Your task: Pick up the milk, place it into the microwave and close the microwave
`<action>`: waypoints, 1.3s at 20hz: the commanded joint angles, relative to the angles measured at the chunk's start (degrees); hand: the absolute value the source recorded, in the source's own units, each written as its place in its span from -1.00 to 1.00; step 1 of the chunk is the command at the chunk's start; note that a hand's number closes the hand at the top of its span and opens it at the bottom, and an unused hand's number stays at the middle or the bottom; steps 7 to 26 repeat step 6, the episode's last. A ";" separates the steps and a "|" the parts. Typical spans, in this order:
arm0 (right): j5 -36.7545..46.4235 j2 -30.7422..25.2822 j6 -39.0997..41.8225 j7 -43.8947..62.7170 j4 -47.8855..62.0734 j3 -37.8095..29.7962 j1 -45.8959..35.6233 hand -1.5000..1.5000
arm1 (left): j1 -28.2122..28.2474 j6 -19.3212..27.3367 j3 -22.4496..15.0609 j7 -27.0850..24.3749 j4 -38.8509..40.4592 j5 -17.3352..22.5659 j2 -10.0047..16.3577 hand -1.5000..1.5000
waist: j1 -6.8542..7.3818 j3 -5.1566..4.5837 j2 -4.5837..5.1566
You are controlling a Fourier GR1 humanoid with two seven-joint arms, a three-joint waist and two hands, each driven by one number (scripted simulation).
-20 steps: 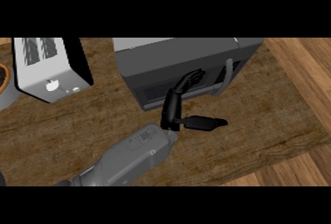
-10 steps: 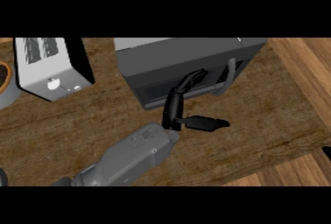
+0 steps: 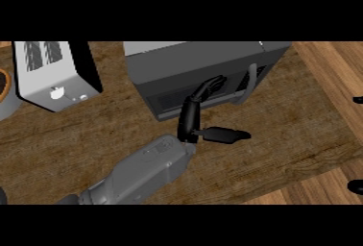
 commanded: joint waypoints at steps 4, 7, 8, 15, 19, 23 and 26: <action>-4.53 -1.94 3.10 1.29 3.82 -1.00 -2.56 -1.00 | -3.56 1.04 3.07 -0.25 4.53 2.77 0.01 -1.00 | -0.58 -0.04 0.45; -5.38 -2.20 3.57 1.77 5.02 -1.12 -2.86 -1.00 | -4.06 1.15 2.93 -0.34 4.59 3.27 0.01 -1.00 | -0.79 -0.01 0.30; -5.38 -2.20 3.57 1.77 5.02 -1.12 -2.86 -1.00 | -4.06 1.15 2.93 -0.34 4.59 3.27 0.01 -1.00 | -0.79 -0.01 0.30; -5.38 -2.20 3.57 1.77 5.02 -1.12 -2.86 -1.00 | -4.06 1.15 2.93 -0.34 4.59 3.27 0.01 -1.00 | -0.79 -0.01 0.30; -5.38 -2.20 3.57 1.77 5.02 -1.12 -2.86 -1.00 | -4.06 1.15 2.93 -0.34 4.59 3.27 0.01 -1.00 | -0.79 -0.01 0.30; -5.38 -2.20 3.57 1.77 5.02 -1.12 -2.86 -1.00 | -4.06 1.15 2.93 -0.34 4.59 3.27 0.01 -1.00 | -0.79 -0.01 0.30; -5.38 -2.20 3.57 1.77 5.02 -1.12 -2.86 -1.00 | -4.06 1.15 2.93 -0.34 4.59 3.27 0.01 -1.00 | -0.79 -0.01 0.30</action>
